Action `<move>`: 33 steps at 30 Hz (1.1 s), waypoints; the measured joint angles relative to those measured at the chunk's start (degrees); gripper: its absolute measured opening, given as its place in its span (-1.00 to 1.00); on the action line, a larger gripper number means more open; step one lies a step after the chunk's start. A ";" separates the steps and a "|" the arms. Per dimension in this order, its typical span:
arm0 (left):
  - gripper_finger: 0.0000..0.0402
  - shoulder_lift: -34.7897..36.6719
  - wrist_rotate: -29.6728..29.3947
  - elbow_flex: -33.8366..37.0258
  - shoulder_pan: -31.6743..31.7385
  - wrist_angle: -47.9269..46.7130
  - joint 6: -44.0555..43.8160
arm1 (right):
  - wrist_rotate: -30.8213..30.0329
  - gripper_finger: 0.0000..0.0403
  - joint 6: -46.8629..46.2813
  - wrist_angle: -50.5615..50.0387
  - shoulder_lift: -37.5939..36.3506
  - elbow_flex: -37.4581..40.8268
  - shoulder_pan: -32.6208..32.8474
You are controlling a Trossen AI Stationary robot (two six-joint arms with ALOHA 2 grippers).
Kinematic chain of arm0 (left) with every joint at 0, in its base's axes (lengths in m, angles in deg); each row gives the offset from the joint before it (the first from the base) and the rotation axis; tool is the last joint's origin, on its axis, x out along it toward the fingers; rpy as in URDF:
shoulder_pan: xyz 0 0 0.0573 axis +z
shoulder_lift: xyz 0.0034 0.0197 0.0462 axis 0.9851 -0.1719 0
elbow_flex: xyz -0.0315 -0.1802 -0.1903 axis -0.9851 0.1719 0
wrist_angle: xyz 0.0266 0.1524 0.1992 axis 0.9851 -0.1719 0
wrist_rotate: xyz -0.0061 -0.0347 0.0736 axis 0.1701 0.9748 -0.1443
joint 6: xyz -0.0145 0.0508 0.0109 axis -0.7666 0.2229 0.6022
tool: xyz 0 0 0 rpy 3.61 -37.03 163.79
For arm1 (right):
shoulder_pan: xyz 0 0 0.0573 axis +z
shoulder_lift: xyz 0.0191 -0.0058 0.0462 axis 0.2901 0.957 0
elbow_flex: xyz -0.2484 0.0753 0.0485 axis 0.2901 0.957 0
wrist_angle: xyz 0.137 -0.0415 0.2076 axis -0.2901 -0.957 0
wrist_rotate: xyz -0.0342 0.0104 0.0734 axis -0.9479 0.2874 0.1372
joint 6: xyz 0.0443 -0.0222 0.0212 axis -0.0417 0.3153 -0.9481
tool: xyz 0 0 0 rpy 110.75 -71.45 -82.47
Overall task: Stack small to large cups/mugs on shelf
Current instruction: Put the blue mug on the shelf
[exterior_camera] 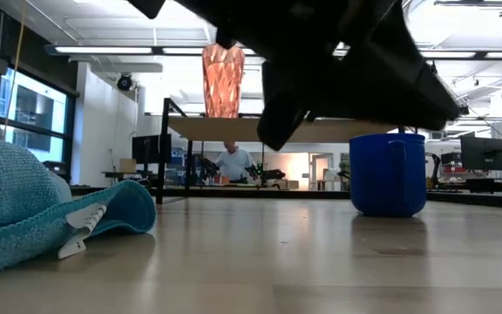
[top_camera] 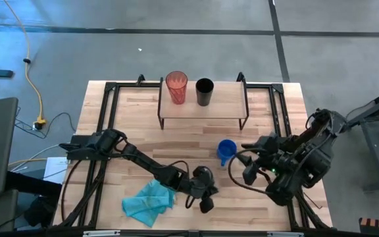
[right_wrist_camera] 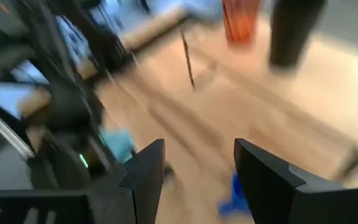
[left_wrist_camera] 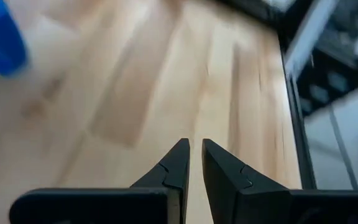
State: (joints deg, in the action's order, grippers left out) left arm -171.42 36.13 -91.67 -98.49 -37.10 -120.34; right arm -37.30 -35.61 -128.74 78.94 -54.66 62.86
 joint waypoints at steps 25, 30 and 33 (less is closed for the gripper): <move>-0.84 11.40 20.29 0.00 -1.00 -30.67 27.81 | -0.32 -0.08 -30.57 53.69 1.68 51.57 2.12; -0.84 16.14 19.72 1.32 0.84 -35.59 30.71 | -0.75 -0.08 -30.13 51.67 4.92 48.85 -0.99; -0.84 19.69 19.13 4.14 2.40 -35.56 30.73 | 1.67 -0.08 -31.20 50.51 6.45 47.58 -3.30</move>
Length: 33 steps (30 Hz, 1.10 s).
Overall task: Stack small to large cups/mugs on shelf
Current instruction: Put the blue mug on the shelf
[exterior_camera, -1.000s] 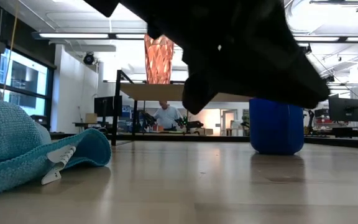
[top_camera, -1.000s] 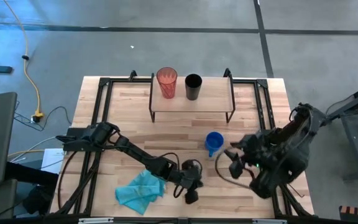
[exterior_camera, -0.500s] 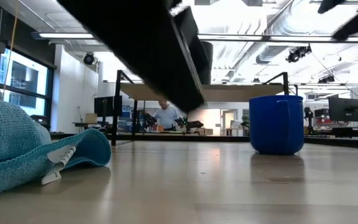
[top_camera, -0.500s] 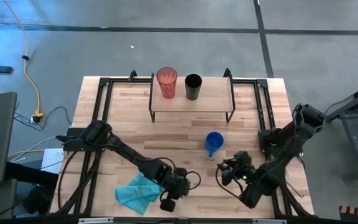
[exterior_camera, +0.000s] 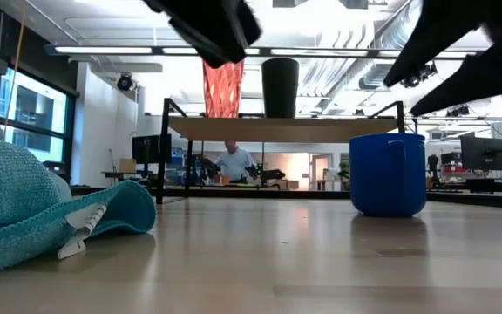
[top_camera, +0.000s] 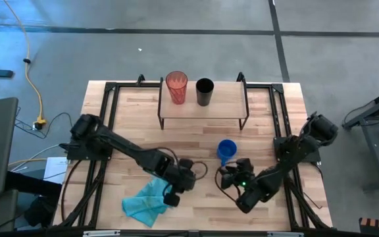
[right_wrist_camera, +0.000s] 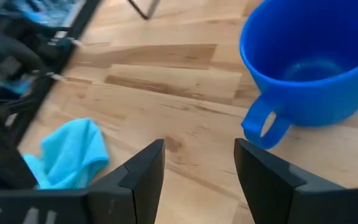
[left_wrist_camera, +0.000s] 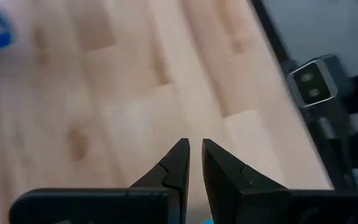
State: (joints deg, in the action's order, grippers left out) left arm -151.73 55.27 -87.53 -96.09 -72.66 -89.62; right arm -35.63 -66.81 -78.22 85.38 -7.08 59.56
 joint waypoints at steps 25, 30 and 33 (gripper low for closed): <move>-0.84 13.73 -1.69 16.14 7.53 5.99 3.04 | 13.69 -0.08 -6.96 -26.78 7.24 -18.93 -7.98; -0.84 13.73 -1.69 16.15 8.12 6.86 3.11 | 19.14 -0.08 -10.40 -36.12 7.23 -20.82 -7.63; -0.84 13.73 -1.70 16.15 8.15 6.94 2.99 | 20.13 -0.08 -10.95 -35.21 7.24 -19.87 -7.67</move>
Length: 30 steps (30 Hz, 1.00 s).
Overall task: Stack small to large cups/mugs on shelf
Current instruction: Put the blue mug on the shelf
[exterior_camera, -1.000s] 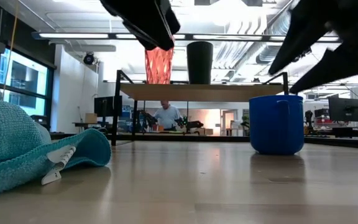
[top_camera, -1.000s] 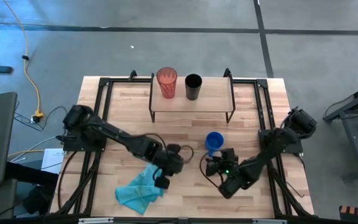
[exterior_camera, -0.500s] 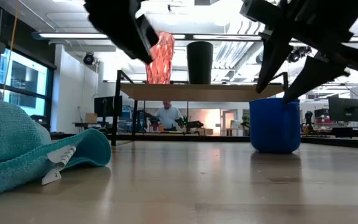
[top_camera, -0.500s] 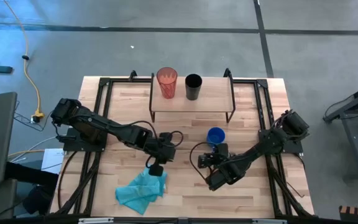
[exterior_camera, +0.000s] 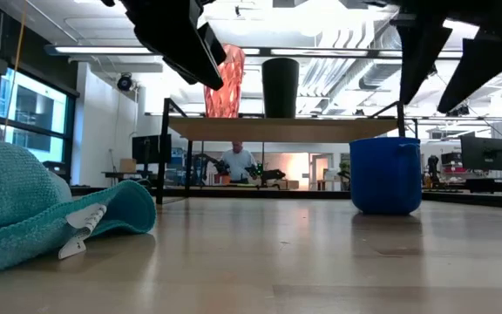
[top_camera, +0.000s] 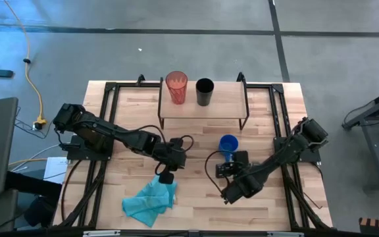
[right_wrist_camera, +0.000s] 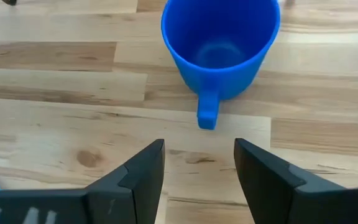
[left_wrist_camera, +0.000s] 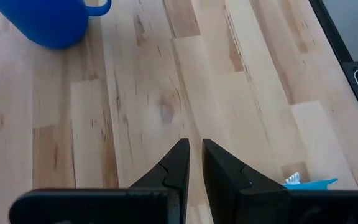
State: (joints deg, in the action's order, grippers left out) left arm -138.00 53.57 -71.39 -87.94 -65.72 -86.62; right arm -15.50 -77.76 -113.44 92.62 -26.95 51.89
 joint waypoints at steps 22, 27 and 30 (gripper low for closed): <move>-0.84 -0.04 -0.02 0.00 0.00 0.55 -0.04 | 0.73 -0.08 1.08 8.80 0.00 7.56 -3.17; -0.84 -0.04 -0.06 0.00 0.00 0.52 0.00 | 0.64 -0.08 1.07 9.40 0.00 8.46 -3.28; -0.84 -0.04 -0.24 0.00 0.00 0.50 0.02 | -0.12 -0.08 1.09 10.14 0.00 8.85 -3.67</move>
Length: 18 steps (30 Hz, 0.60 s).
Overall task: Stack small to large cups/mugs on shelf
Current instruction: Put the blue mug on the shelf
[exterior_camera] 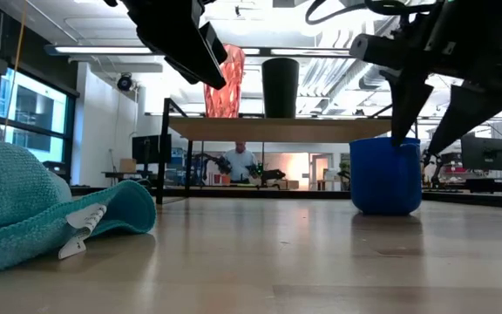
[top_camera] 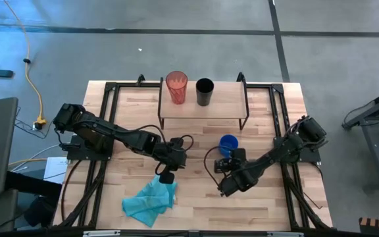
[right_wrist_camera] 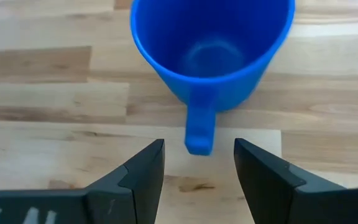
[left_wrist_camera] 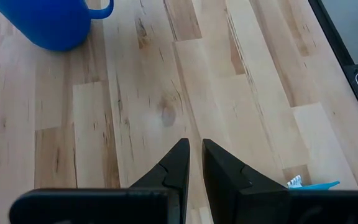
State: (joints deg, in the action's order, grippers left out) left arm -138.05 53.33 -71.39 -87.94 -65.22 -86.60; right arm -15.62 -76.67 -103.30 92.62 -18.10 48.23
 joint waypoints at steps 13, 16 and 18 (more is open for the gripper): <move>-0.84 -0.02 -0.01 0.00 0.00 -0.87 0.14 | -2.02 -0.52 4.96 0.97 0.00 0.00 -2.73; -0.84 -0.02 0.00 0.00 0.00 -1.27 0.15 | -2.00 -0.66 4.96 0.90 0.00 0.00 -2.89; -0.84 -0.02 0.00 0.00 0.00 -1.49 0.15 | -1.87 -0.76 4.96 0.69 0.00 0.00 -2.89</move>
State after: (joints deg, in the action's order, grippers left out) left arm -138.07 53.33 -71.39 -87.94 -66.71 -86.45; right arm -17.49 -71.71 -102.61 92.62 -18.10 45.33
